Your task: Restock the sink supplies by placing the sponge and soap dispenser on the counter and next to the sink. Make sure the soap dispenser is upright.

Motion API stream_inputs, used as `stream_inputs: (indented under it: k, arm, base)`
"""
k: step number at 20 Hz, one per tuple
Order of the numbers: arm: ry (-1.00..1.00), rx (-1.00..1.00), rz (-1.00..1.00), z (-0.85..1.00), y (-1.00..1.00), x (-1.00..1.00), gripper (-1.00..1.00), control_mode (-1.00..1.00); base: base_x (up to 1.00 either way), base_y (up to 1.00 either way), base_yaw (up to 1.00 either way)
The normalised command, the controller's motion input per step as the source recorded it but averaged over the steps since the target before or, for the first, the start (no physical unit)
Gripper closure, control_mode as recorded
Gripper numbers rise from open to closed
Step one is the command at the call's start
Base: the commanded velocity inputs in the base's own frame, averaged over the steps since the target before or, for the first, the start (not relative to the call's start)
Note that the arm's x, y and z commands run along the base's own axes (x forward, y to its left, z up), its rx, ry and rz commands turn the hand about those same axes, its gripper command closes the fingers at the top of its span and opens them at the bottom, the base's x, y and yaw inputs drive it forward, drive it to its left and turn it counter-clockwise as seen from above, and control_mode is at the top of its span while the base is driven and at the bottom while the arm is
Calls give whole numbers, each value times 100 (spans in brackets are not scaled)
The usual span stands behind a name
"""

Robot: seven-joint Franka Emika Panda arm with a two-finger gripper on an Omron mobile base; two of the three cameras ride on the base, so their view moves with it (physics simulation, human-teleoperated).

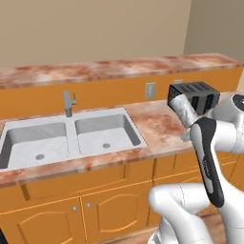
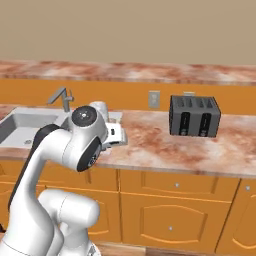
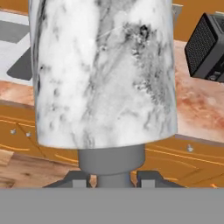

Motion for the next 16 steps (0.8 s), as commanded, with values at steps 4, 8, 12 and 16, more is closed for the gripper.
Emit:
stream_inputs:
  k: [4,8,12,16]
  arm:
    - [0,0,0,0,0,0,100,100]
    - [0,0,0,0,0,0,100,100]
    - [0,0,0,0,0,0,100,100]
    - [0,0,0,0,-6,2,100,-100]
  base:
    - [79,0,-9]
    - [46,0,-8]
    - [36,0,-2]
    - [10,-1,0]
